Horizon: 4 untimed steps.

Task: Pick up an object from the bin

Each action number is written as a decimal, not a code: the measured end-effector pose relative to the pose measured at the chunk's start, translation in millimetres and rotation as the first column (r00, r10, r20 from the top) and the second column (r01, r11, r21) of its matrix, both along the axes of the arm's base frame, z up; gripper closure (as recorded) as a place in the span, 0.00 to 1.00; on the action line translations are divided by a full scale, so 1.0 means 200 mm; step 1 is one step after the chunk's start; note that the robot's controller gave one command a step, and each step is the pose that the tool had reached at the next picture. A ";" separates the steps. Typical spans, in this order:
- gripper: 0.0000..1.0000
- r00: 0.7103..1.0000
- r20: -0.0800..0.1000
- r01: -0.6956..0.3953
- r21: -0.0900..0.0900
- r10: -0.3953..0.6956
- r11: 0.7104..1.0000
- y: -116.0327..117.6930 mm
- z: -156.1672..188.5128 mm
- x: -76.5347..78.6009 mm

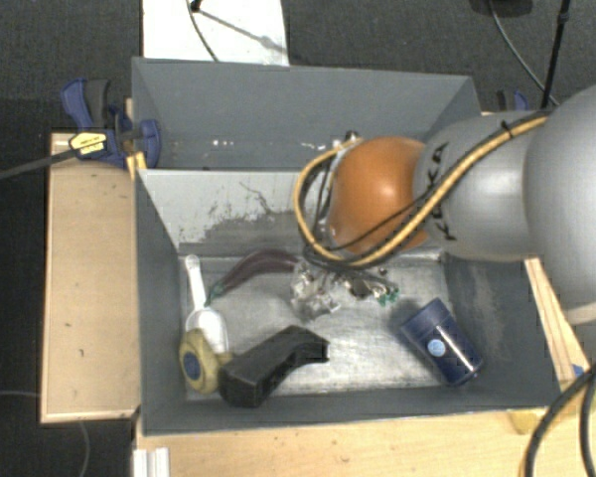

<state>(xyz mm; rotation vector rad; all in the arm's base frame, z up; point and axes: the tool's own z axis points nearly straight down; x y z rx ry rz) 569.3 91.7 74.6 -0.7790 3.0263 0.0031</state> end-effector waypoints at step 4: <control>1.00 1.000 -0.005 -0.004 0.001 0.004 1.000 0.17 -0.01 -0.30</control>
Offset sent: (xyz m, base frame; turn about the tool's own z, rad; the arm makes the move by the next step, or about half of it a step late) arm 0.0000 0.0000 0.0000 0.0000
